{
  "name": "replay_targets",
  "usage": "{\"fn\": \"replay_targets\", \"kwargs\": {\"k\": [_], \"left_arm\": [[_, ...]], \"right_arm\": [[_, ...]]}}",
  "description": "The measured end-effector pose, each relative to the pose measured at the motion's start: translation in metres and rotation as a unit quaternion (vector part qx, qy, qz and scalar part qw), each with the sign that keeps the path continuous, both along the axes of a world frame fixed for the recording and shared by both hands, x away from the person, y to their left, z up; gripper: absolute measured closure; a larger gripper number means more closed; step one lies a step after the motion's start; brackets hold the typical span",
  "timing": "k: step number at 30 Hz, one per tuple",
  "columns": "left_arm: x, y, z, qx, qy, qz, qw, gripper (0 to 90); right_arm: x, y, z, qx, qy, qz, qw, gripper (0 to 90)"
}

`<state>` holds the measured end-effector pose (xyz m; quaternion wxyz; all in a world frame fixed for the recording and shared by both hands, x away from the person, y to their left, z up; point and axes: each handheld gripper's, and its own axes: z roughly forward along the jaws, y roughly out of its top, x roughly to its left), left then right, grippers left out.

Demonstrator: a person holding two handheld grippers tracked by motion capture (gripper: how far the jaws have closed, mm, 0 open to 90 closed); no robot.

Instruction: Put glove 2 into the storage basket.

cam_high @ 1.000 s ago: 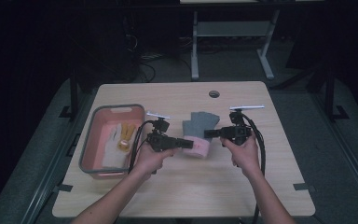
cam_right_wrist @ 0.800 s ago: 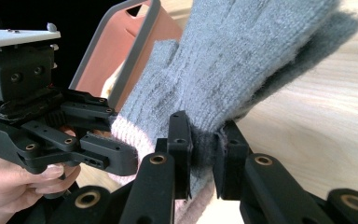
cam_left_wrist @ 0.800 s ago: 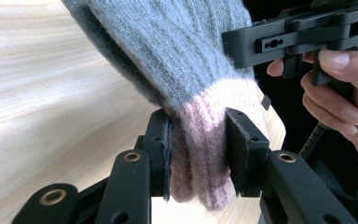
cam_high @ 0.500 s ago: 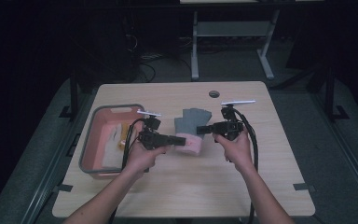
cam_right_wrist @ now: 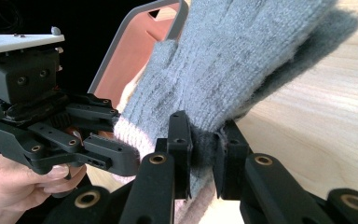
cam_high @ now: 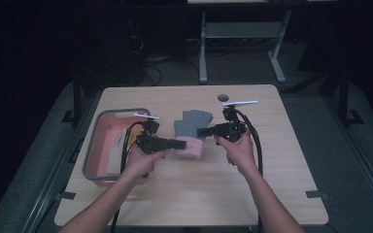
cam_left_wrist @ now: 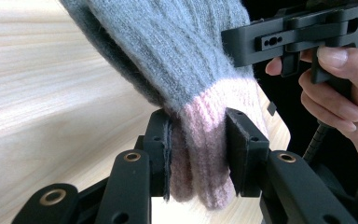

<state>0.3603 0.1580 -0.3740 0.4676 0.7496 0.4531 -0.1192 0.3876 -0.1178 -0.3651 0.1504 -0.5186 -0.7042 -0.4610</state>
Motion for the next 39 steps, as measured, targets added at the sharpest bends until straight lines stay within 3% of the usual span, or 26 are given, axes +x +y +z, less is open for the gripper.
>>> {"fn": "replay_targets", "kwargs": {"k": [16,39], "left_arm": [[-0.001,0.02,0.007,0.0,-0.004,0.013,0.9999,63.9],[-0.004,0.063,0.018,0.003,-0.011,0.039,0.9992,64.0]], "right_arm": [[0.007,0.02,0.007,0.007,-0.002,0.015,0.9999,78.3],[0.018,0.063,0.017,0.023,-0.009,0.044,0.9987,78.1]]}}
